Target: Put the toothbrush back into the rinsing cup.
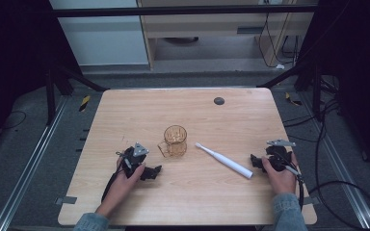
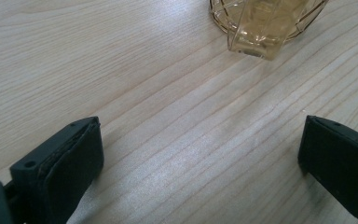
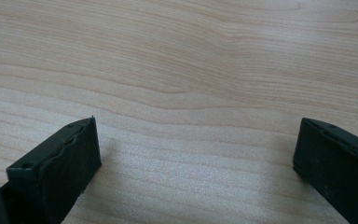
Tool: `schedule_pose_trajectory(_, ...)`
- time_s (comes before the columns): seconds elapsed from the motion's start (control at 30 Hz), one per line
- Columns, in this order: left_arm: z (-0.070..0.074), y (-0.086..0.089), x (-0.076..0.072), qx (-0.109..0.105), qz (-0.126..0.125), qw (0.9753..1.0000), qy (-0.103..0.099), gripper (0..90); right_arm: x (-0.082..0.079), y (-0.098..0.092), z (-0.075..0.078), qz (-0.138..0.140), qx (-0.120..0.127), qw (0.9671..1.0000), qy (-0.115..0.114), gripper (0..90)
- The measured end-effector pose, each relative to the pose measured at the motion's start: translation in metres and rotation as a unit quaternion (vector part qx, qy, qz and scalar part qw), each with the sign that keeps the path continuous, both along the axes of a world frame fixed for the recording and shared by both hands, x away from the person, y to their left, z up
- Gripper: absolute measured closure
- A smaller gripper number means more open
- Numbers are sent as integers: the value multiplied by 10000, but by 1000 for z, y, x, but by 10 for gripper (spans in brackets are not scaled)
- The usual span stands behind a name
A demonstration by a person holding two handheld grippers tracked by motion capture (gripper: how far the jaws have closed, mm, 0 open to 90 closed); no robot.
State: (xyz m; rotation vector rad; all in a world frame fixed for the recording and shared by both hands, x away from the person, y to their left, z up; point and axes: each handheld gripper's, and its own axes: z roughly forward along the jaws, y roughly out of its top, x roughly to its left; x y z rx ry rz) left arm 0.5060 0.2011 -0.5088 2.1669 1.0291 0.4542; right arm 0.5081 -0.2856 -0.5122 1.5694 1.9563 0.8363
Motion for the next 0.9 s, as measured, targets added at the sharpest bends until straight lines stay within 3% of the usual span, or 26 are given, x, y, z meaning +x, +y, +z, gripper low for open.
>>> schedule_pose_trajectory(0.3,0,0,0,1,-1,10000,-1,0,-1,0,0,4,12,10000,-7,10)
schedule_pose_trajectory(0.47,0,0,0,-2,1,10000,0,0,-7,-1,3,19,129,9999,-72,109)
schedule_pose_trajectory(0.6,0,0,0,-2,2,10000,0,0,-26,-3,23,106,86,9990,-427,103)
schedule_pose_trajectory(0.67,0,0,0,2,-2,10000,0,0,-31,-4,26,133,61,9987,-493,110)
schedule_pose_trajectory(0.9,0,0,0,1,1,10000,0,0,-55,-1,32,319,-51,9983,-483,138)
